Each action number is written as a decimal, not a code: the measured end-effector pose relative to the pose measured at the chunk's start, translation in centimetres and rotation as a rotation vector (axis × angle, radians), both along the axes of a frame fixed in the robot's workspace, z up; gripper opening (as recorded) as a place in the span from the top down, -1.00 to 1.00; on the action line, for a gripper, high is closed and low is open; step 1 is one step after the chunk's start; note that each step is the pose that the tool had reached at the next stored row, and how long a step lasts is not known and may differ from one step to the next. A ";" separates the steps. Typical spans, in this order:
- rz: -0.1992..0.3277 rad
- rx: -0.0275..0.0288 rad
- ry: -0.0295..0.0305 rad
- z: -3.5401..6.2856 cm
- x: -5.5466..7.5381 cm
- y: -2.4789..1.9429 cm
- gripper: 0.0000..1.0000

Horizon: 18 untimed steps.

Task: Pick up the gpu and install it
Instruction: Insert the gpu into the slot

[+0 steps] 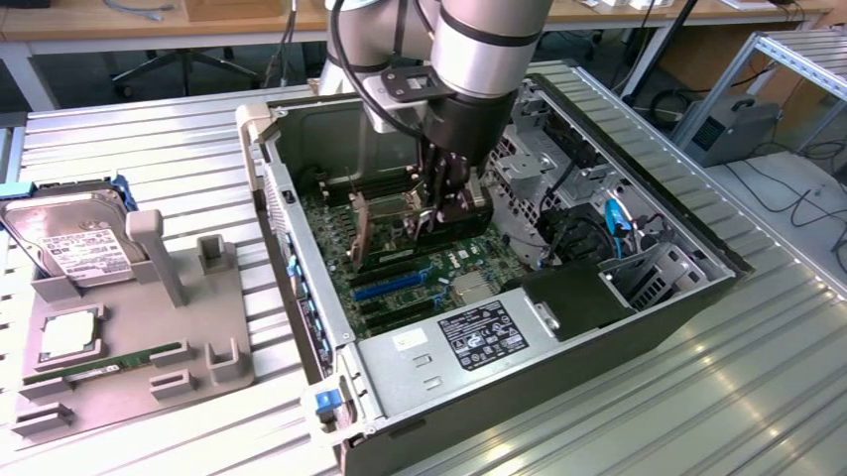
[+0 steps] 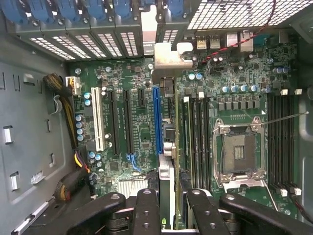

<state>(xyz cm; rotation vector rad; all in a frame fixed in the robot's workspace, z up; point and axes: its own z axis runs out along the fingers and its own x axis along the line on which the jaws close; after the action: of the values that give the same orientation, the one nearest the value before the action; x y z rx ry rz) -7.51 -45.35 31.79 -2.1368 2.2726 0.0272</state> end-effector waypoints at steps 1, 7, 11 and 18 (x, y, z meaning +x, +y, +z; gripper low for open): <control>0.000 0.0000 0.0000 -0.02 0.0 -0.03 0.47; 0.000 0.0000 0.0000 -0.07 -0.1 -0.15 0.47; 0.000 0.0001 0.0000 -0.11 -0.2 -0.21 0.47; 0.000 -0.0001 0.0000 -0.18 -0.3 -0.35 0.47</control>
<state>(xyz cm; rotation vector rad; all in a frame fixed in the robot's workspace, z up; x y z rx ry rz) -7.80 -45.70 31.62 -2.1369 2.2727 0.0272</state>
